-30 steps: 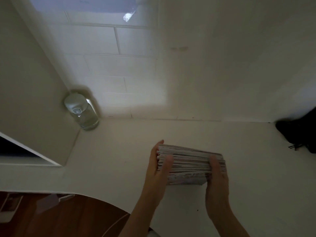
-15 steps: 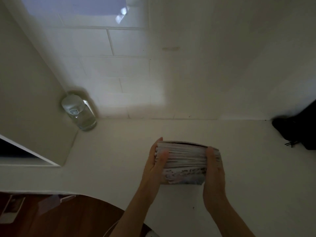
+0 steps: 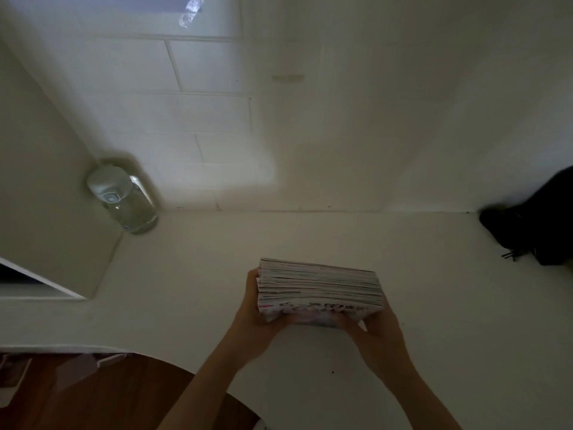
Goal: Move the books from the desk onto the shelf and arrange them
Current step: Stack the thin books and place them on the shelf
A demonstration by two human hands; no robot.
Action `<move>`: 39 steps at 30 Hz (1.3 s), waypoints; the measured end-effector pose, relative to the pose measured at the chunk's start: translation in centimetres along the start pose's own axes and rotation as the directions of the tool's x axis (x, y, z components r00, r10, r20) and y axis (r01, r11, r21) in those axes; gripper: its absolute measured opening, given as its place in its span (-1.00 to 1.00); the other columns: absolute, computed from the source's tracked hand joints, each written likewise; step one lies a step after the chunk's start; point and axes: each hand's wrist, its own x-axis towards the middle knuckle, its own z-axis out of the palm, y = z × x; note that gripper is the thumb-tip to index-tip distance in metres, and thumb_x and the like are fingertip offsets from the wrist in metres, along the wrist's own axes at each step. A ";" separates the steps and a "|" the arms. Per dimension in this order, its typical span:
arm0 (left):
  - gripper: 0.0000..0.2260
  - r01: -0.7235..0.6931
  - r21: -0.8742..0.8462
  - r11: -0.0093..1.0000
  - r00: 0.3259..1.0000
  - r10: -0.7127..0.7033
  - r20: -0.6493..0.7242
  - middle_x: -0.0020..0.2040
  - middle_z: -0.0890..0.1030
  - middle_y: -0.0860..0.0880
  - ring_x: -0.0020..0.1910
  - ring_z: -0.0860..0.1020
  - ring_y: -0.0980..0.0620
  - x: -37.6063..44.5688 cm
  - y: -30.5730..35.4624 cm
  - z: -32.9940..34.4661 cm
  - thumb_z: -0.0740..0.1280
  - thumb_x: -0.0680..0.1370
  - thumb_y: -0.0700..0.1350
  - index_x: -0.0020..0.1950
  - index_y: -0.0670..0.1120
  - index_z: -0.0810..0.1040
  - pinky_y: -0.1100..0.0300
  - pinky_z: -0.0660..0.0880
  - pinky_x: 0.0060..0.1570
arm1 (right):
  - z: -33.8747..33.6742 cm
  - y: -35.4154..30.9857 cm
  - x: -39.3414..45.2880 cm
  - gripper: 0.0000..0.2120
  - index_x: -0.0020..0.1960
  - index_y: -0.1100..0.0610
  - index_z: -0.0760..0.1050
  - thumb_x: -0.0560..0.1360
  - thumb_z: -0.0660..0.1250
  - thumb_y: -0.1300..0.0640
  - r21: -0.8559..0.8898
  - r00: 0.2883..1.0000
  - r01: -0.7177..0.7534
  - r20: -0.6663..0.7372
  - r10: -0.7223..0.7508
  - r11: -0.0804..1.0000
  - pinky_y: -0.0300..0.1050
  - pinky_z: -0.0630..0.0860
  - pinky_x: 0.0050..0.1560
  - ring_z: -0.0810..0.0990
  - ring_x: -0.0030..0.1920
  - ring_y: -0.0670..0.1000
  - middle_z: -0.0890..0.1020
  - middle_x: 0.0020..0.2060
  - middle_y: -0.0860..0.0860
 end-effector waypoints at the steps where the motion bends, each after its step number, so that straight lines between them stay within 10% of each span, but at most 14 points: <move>1: -0.50 0.012 0.017 1.000 1.000 -0.012 0.000 0.01 0.54 0.33 -0.06 0.47 0.60 0.0 -0.4 -0.2 0.57 0.36 0.03 0.14 0.24 0.35 0.61 0.42 -0.08 | -0.1 0.3 -0.2 -0.50 0.28 0.00 0.42 0.41 0.49 0.21 -0.055 1.000 0.012 -0.006 -0.012 0.998 -0.42 0.49 0.04 0.56 0.13 -0.30 0.61 0.09 -0.31; 5: -0.63 0.028 0.112 0.993 1.000 -0.029 0.005 -0.10 0.54 0.56 -0.03 0.41 0.67 0.3 -0.3 0.2 0.51 0.43 -0.07 0.13 0.05 0.42 0.67 0.33 -0.01 | 0.2 0.4 -0.1 -0.50 0.28 -0.20 0.33 0.45 0.41 0.13 -0.092 1.000 0.023 0.013 -0.022 0.995 -0.53 0.44 -0.01 0.50 0.07 -0.47 0.55 0.03 -0.51; 11: -0.54 -0.054 0.089 0.995 0.998 0.056 -0.025 0.25 0.53 -0.21 0.16 0.58 0.23 0.7 -1.8 0.6 0.36 0.50 -0.44 0.37 -0.42 0.33 0.34 0.53 0.10 | 1.2 1.0 -0.2 -0.34 0.20 -0.64 0.19 0.47 0.31 0.09 -0.027 0.999 0.031 0.012 -0.030 0.999 -0.44 0.42 0.18 0.44 0.25 -0.37 0.45 0.17 -0.53; 14: -0.31 -0.041 0.086 0.995 0.998 0.044 -0.035 0.29 0.55 -0.15 0.25 0.55 0.14 0.5 -1.5 0.5 0.49 0.45 0.06 0.37 -0.38 0.38 0.28 0.51 0.19 | 1.9 1.2 -0.3 -0.33 0.23 -0.60 0.18 0.49 0.36 0.11 -0.020 0.998 0.057 -0.008 -0.057 0.998 -0.44 0.41 0.20 0.43 0.28 -0.35 0.45 0.18 -0.50; 19: -0.42 -0.055 0.053 0.997 0.998 0.057 -0.034 0.18 0.57 0.25 0.14 0.51 0.43 0.2 -1.6 0.9 0.44 0.46 -0.31 0.38 -0.16 0.23 0.48 0.47 0.08 | 1.9 1.8 -0.6 -0.48 0.25 -0.57 0.18 0.54 0.31 -0.03 -0.049 0.993 0.090 -0.069 -0.094 0.995 -0.40 0.40 0.23 0.43 0.28 -0.33 0.43 0.18 -0.49; 23: -0.38 -0.079 0.032 0.996 0.997 0.078 0.029 0.31 0.43 -0.07 0.17 0.45 0.49 0.6 -1.9 0.9 0.31 0.50 -0.46 0.42 -0.08 0.11 0.57 0.37 0.11 | 1.9 2.2 -0.3 -0.40 0.25 -0.60 0.13 0.54 0.32 0.02 -0.114 0.996 0.036 -0.076 -0.045 0.993 -0.47 0.41 0.17 0.42 0.24 -0.41 0.41 0.15 -0.56; 26: -0.36 -0.055 -0.010 0.998 0.998 0.055 0.015 0.28 0.45 -0.07 0.19 0.52 0.35 0.8 -1.6 0.6 0.39 0.49 -0.35 0.29 0.19 0.14 0.43 0.48 0.09 | 1.7 2.0 -0.2 -0.48 0.37 -0.34 0.16 0.52 0.33 -0.08 -0.129 0.997 0.034 -0.069 -0.043 0.991 -0.38 0.48 0.20 0.43 0.20 -0.44 0.46 0.20 -0.36; 30: -0.43 -0.061 -0.075 0.995 0.998 0.060 -0.019 0.25 0.53 -0.07 0.20 0.59 0.08 -0.3 1.6 -0.5 0.37 0.49 -0.41 0.37 0.01 0.27 0.12 0.62 0.02 | 1.5 -1.5 0.4 -0.28 0.42 -0.03 0.26 0.39 0.34 -0.34 -0.096 1.000 0.016 -0.006 -0.016 0.995 -0.31 0.55 0.13 0.52 0.18 -0.33 0.53 0.21 -0.19; 33: -0.46 -0.061 -0.114 0.992 0.993 0.049 -0.108 0.12 0.61 -0.01 0.00 0.66 0.19 -2.4 6.6 -3.1 0.43 0.44 -0.39 0.34 -0.07 0.37 0.30 0.60 -0.20 | 2.0 -6.7 0.6 -0.42 0.40 0.02 0.35 0.43 0.37 -0.10 -0.088 0.996 0.045 0.080 -0.038 0.995 -0.11 0.60 0.15 0.57 0.16 -0.22 0.58 0.20 -0.15; 39: -0.33 -0.194 -0.137 0.971 0.929 0.137 -0.343 0.07 0.69 -0.06 0.02 0.68 -0.09 -9.0 18.9 -11.6 0.65 0.18 0.02 0.24 -0.05 0.54 -0.09 0.63 -0.07 | 4.8 -22.3 -0.7 -0.57 0.30 -0.09 0.45 0.45 0.38 -0.07 -0.043 0.938 0.282 0.224 -0.266 0.959 -0.19 0.59 0.09 0.60 0.13 -0.19 0.61 0.15 -0.21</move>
